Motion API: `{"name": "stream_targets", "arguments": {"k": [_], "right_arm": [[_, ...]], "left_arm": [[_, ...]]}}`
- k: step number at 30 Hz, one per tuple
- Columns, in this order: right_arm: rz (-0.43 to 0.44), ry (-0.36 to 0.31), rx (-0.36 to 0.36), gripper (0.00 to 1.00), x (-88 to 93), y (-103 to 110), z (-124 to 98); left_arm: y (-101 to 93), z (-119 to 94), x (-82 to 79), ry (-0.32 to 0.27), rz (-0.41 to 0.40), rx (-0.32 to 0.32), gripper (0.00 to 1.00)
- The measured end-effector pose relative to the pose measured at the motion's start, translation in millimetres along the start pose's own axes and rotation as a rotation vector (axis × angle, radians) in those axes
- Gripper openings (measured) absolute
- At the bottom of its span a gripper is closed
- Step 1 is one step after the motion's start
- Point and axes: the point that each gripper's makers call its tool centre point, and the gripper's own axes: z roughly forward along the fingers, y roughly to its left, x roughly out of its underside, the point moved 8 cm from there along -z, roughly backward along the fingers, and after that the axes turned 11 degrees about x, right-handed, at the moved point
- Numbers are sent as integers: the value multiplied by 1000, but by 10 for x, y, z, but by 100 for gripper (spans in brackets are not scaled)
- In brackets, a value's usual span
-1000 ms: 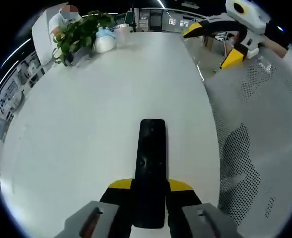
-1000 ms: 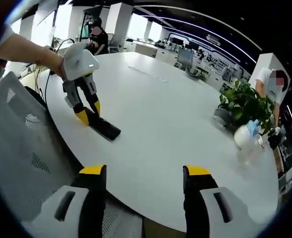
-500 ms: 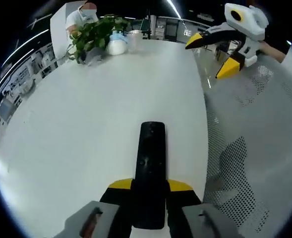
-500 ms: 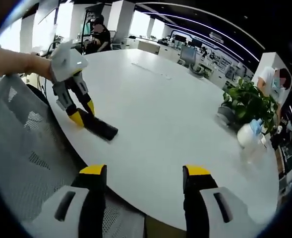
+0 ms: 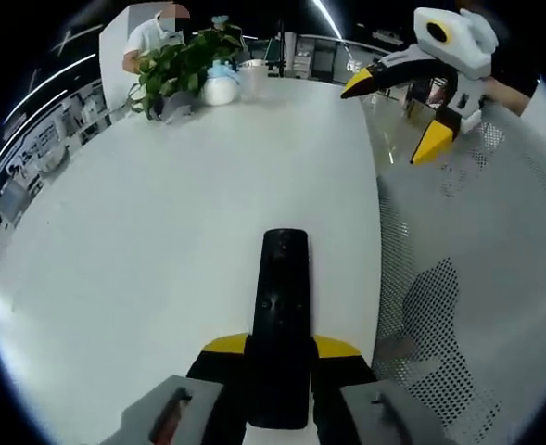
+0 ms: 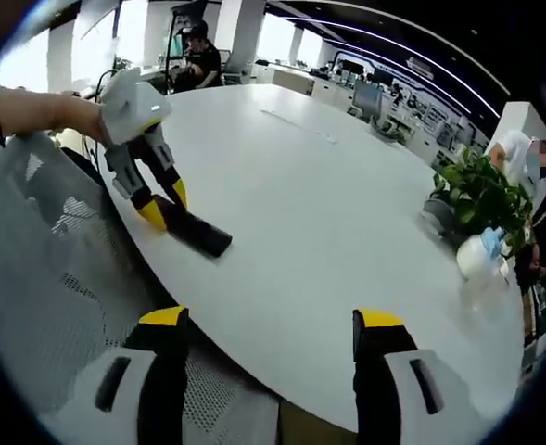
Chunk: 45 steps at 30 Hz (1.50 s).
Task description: Press the specified remote control buttons in sequence, fully releasing each button before pressing the next.
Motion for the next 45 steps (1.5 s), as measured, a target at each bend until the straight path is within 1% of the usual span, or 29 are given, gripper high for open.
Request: {"name": "stream_targets", "arguments": {"k": [2, 7, 10, 12, 13, 15, 18, 20, 22, 26, 27, 30, 32, 33, 34, 35, 39, 42, 45], "right_arm": [[-11, 4, -16, 72, -19, -29, 30], [26, -8, -86, 67, -139, -121, 121], [2, 3, -112, 63, -235, -147, 254], [-4, 9, -133, 57, -299, -137, 353], [-1, 11, -149, 55, -335, -115, 399], [2, 19, -219, 49, -453, -3, 544], [10, 34, -306, 46, -591, 181, 685], [-9, 31, -315, 44, -666, 280, 779], [-25, 36, -333, 42, -699, 372, 854], [-11, 48, -366, 36, -678, 469, 924], [-9, 49, -368, 34, -648, 475, 924], [-1, 61, -369, 30, -571, 458, 934], [11, 85, -356, 28, -499, 403, 949], [11, 89, -353, 28, -494, 395, 950], [2, 99, -338, 28, -487, 371, 945], [-7, 94, -324, 26, -489, 355, 945], [-16, 103, -330, 21, -480, 370, 946], [-69, 113, -339, 18, -466, 426, 962], [-92, 112, -344, 14, -469, 442, 980]], "left_arm": [[9, -4, 3, -1, 9, 10, 24], [12, -5, 3, 8, 38, 18, 24], [13, -4, 2, 16, 53, 21, 24], [18, -4, 3, 14, 55, 25, 24], [20, -5, 4, 13, 55, 27, 24], [17, -4, 5, 12, 57, 28, 24], [12, -5, 7, 10, 63, 27, 24], [8, -5, 9, 11, 65, 25, 24], [8, -2, 9, 12, 69, 23, 24], [3, -1, 8, 17, 77, 19, 24], [2, -1, 8, 18, 78, 19, 24], [1, -1, 9, 20, 81, 18, 24], [0, -2, 9, 20, 82, 19, 24], [0, -2, 9, 20, 82, 19, 24], [0, -2, 8, 22, 84, 20, 24], [0, -2, 7, 22, 84, 20, 24], [-2, -2, 7, 23, 90, 21, 24], [-5, 0, 7, 28, 104, 21, 24], [-8, 0, 10, 27, 111, 24, 24]]}}
